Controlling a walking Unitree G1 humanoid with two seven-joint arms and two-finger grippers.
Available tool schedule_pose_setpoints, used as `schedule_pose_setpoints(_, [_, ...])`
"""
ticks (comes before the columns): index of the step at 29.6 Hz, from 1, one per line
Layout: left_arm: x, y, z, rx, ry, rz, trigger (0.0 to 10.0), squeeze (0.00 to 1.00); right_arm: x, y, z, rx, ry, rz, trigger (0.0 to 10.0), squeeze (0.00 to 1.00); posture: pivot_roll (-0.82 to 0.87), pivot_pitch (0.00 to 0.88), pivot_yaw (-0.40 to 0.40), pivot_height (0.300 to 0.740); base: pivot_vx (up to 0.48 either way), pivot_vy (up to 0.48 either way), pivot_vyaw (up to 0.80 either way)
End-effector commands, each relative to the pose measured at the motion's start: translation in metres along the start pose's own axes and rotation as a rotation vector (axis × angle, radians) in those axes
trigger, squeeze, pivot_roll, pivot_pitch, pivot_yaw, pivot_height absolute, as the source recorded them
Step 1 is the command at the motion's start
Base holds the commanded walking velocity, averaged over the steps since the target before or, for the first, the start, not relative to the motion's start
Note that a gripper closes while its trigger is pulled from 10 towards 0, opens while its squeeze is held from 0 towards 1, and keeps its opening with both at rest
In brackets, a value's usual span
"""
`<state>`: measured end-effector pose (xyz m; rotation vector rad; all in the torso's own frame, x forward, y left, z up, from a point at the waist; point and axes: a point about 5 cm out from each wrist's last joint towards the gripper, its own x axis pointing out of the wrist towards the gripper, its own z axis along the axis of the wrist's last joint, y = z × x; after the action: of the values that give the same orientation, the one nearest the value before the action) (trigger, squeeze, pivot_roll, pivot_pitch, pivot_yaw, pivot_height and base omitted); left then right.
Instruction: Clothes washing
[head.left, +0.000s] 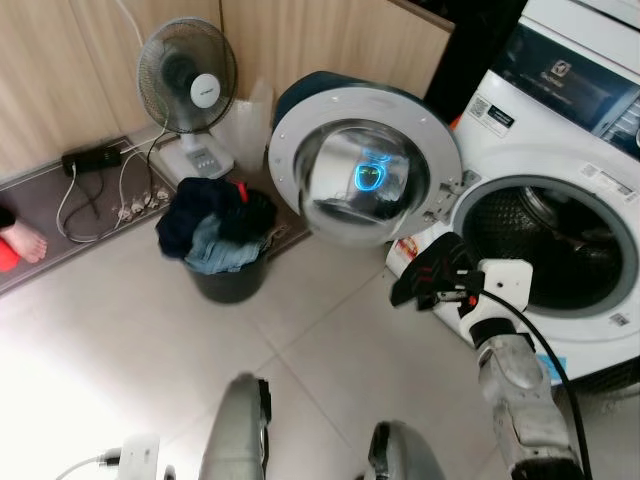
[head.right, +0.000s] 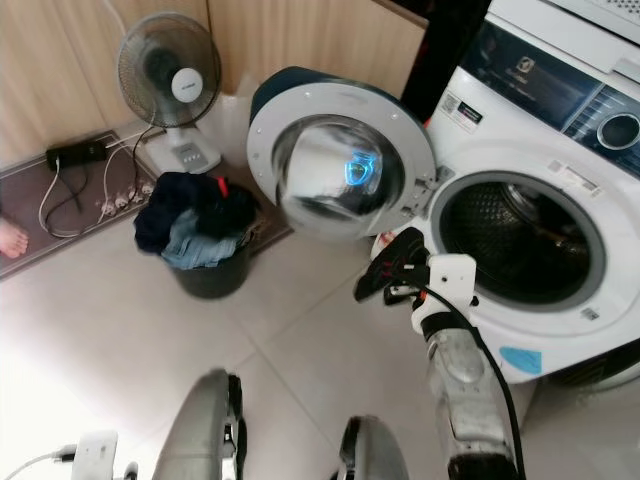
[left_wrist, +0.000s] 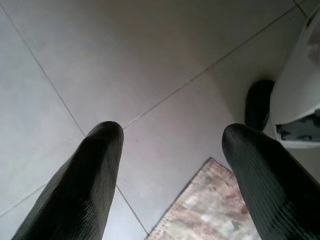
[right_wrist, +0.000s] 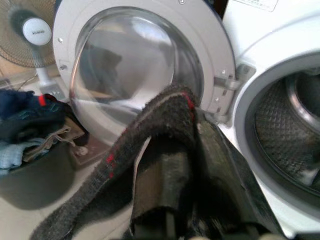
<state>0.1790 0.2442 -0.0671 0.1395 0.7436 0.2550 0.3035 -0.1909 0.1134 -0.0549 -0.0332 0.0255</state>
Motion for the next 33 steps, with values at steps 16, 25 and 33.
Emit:
schedule_pose_setpoints(16, [-0.0094, -0.0024, -0.0255, -0.006, 0.086, -0.002, 10.0, 0.00, -0.0044, -0.0072, -0.0027, 0.000, 0.010, -0.017, 10.0, 0.00, 0.09, 0.242, -0.091, 0.637, 0.000, 0.000, 0.00])
schedule_pose_setpoints(25, [-0.0097, -0.0029, -0.0264, -0.007, 0.091, -0.002, 10.0, 0.00, -0.0037, -0.0063, -0.0013, 0.000, 0.007, -0.010, 10.0, 0.00, 0.09, 0.245, -0.094, 0.637, 0.000, 0.000, 0.00])
schedule_pose_setpoints(33, [-0.0103, -0.0024, -0.0275, -0.010, 0.092, -0.002, 10.0, 0.00, -0.0045, -0.0040, -0.0001, -0.007, -0.003, 0.011, 10.0, 0.00, 0.09, 0.251, -0.097, 0.597, 0.000, 0.000, 0.00])
